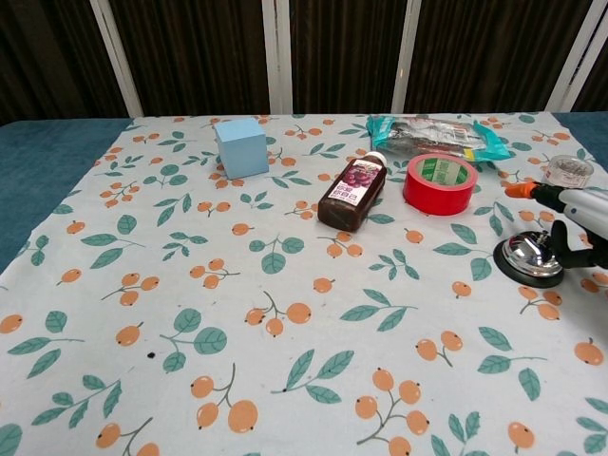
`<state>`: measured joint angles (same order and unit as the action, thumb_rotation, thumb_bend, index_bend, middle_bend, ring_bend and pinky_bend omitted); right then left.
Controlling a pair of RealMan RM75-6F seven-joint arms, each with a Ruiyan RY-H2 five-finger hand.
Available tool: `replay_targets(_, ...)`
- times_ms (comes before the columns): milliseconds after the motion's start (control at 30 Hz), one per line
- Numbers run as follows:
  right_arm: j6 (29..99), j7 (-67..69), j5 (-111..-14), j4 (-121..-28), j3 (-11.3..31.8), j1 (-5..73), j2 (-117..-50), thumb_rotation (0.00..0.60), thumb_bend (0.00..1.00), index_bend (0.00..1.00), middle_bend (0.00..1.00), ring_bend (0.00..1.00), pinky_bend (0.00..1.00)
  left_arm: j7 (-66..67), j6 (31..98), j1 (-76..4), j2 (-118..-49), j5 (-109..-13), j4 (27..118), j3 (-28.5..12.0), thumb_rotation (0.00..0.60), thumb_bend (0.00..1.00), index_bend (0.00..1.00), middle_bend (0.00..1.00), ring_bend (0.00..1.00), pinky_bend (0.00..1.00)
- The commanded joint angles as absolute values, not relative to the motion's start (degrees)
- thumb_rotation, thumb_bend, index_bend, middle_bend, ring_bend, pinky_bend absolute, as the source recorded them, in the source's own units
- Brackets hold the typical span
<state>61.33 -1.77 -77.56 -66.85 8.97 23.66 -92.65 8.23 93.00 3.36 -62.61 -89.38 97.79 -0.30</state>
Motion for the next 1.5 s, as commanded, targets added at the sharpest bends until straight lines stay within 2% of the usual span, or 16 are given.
replay_targets(33, 61.08, -1.84, -77.52, -66.13, 8.5, 23.74, -93.19, 0.6, 0.95, 0.02, 0.0, 0.0, 0.0, 8.39, 92.86, 3.29, -62.67, -89.34, 97.81, -0.31, 0.6, 0.29, 0.07, 0.0, 0.0, 0.09)
replay_targets(1267, 59.36, -3.12, -76.92, -62.79, 6.19, 24.44, -95.49, 0.6, 0.95, 0.02, 0.0, 0.0, 0.0, 10.27, 91.94, 2.79, -63.28, -88.63, 98.04, -0.46, 0.6, 0.29, 0.07, 0.0, 0.0, 0.09)
replay_targets(1500, 61.07, -2.66, -77.58, -64.79, 6.94, 24.63, -94.33, 0.6, 0.95, 0.02, 0.0, 0.0, 0.0, 10.65, 91.79, 2.72, -63.39, -88.57, 98.13, -0.43, 0.6, 0.29, 0.07, 0.0, 0.0, 0.09)
